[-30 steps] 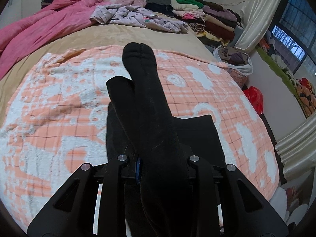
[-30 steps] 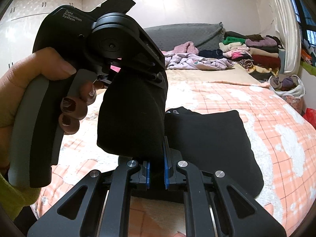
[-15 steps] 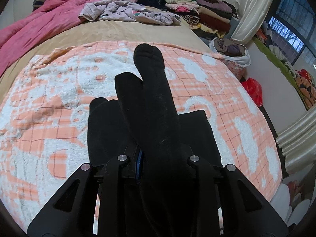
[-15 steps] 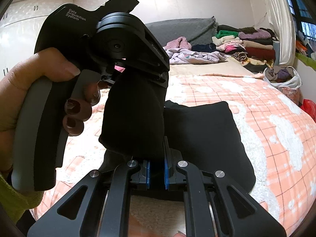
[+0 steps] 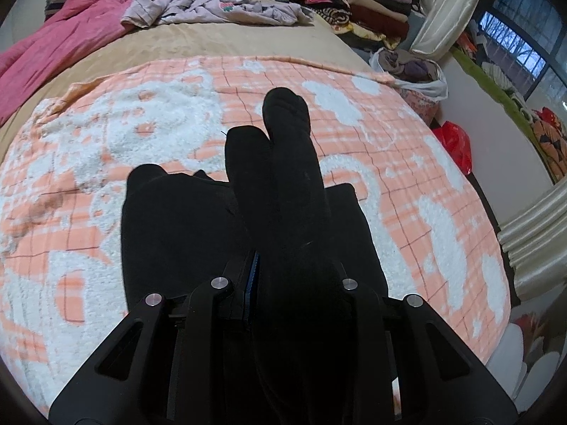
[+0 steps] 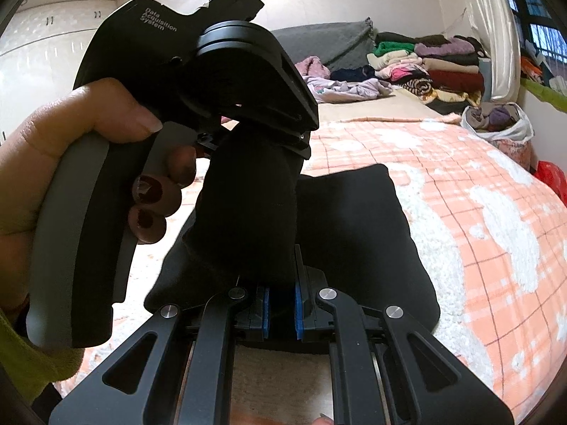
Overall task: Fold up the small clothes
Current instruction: 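Lay the folded edge down and open both grippers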
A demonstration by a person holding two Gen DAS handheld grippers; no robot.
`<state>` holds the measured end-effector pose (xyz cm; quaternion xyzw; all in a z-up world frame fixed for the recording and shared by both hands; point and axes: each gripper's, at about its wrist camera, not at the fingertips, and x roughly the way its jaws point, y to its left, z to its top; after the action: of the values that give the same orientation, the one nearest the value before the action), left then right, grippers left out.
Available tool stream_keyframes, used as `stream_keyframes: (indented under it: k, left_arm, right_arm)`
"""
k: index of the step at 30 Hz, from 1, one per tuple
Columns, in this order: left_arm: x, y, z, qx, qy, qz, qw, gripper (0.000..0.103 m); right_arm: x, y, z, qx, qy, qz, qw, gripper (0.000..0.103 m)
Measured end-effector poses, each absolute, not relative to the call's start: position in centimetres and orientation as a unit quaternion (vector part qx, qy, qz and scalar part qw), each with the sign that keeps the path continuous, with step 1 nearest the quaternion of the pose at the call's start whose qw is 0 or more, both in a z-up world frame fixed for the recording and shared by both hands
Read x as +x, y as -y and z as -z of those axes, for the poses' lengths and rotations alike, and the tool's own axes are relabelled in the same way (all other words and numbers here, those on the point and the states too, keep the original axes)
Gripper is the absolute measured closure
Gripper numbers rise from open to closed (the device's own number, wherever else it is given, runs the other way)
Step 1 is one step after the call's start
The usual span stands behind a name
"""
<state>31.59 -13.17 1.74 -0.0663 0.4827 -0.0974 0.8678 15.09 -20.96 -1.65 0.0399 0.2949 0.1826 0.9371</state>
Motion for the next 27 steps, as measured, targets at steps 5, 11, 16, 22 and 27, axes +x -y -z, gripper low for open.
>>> stream_keyframes:
  k: [5,11,16,22,27]
  left_arm:
    - [32.1,14.2,-1.0,-0.06,-0.488,0.099,0.865,0.085]
    - [32.7,15.4,0.1,-0.046,-0.498,0.099,0.86,0.079]
    - [32.9,16.4,0.5,-0.034,-0.501,0.107,0.858,0.063]
    - [32.9,17.5,0.5,-0.026,-0.507,0.129,0.852,0.037]
    - [31.7,16.7,-1.6,-0.078,-0.483,0.178,0.854,0.025]
  right_arm:
    - [15.6,21.7,2.2,0.049,-0.302,-0.181,0.935,0.094]
    - [16.2,22.5,3.1,0.066,-0.316,-0.181,0.929,0.094]
    - [16.7,23.3,3.7,0.085,-0.328,-0.181,0.923,0.094]
    - [16.9,23.3,3.8,0.091,-0.335,-0.182,0.92,0.094]
    - [18.2,24.4,4.3,0.118,-0.352,-0.183,0.91,0.094]
